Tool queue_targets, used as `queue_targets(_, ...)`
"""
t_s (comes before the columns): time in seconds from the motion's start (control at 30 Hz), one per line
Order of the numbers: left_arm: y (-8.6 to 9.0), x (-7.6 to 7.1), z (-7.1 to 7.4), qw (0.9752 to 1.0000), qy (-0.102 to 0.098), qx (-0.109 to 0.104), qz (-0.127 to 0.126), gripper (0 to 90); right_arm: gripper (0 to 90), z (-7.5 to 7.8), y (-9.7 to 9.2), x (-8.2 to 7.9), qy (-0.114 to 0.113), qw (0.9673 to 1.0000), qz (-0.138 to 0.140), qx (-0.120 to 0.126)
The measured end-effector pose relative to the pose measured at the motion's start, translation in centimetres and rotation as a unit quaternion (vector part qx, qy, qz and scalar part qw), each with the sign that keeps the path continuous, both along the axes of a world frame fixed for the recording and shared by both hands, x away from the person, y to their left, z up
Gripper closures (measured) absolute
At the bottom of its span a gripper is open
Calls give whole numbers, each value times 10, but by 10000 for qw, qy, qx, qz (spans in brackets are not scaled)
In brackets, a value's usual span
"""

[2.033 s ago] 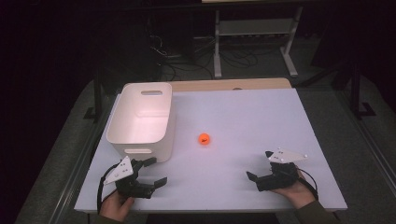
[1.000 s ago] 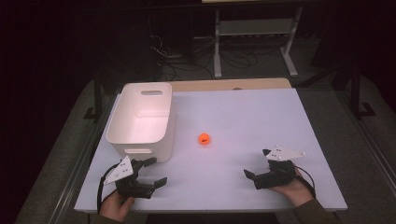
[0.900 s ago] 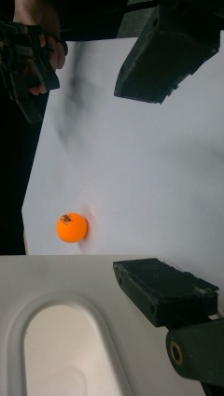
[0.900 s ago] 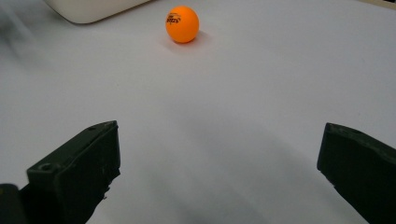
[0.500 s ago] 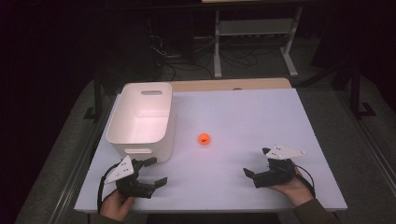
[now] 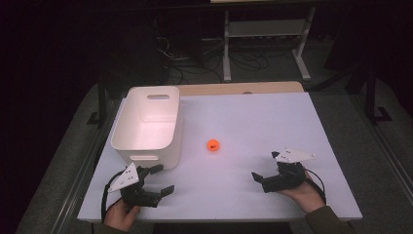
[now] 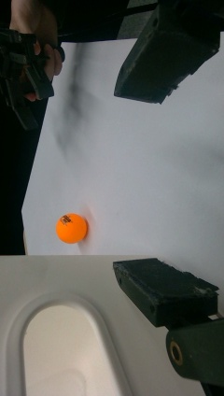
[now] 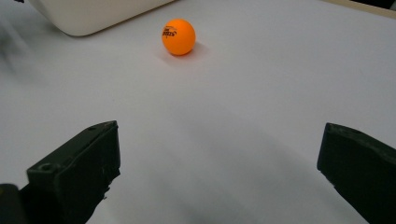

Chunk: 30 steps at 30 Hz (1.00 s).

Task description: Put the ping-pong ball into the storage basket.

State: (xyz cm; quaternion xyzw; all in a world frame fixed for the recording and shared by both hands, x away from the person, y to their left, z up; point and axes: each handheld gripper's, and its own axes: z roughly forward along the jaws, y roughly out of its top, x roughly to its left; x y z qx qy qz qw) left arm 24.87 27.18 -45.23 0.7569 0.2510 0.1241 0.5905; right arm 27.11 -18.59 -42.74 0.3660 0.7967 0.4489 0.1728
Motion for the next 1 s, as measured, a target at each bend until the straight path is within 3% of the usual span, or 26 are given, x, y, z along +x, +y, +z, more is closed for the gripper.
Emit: queue_targets(1.0, 1, 0, 0, 10000, -7, -44, -10, 139, 0, 4, 15, 19, 67, 9999, 122, 83)
